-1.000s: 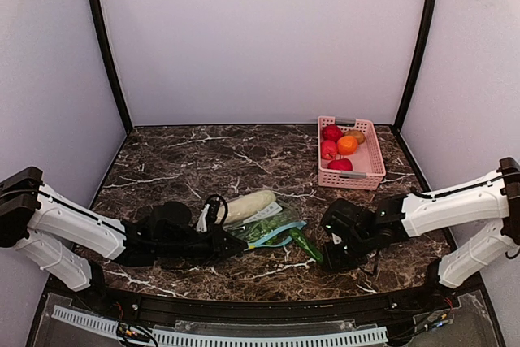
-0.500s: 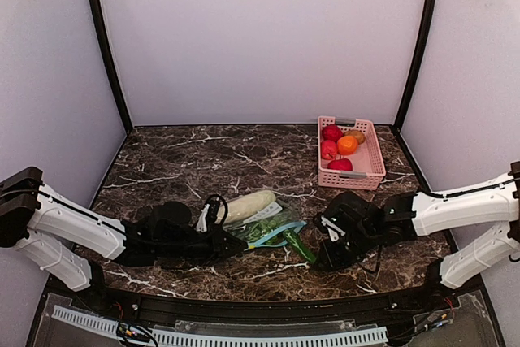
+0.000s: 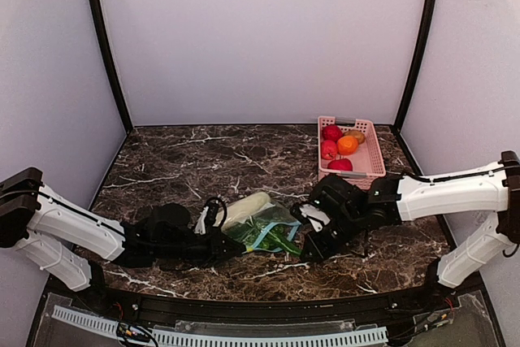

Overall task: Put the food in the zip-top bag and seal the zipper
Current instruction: Adjust the fake vegetable in the zipper food storage bag.

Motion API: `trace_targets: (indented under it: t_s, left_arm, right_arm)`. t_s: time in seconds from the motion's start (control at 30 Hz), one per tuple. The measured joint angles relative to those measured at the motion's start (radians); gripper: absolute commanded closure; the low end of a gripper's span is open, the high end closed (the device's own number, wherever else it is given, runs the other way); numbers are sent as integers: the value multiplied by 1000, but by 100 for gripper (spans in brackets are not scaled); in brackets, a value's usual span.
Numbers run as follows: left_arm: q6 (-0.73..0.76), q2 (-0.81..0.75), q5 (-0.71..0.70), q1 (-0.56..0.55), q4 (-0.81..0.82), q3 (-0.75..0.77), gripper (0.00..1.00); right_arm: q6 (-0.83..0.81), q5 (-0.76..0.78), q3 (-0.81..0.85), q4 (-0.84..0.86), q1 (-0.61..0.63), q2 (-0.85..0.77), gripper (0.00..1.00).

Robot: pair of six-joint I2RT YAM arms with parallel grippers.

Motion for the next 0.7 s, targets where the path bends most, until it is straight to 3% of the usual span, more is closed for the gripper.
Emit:
trace_targets:
  t_s: [0.33, 0.7]
  left_arm:
    - [0, -25, 2, 0, -2, -28, 99]
    - [0, -86, -23, 0, -34, -61, 99]
  right_arm:
    - [-240, 132, 232, -169, 0, 186, 100]
    - [-413, 324, 273, -226, 6, 231, 100]
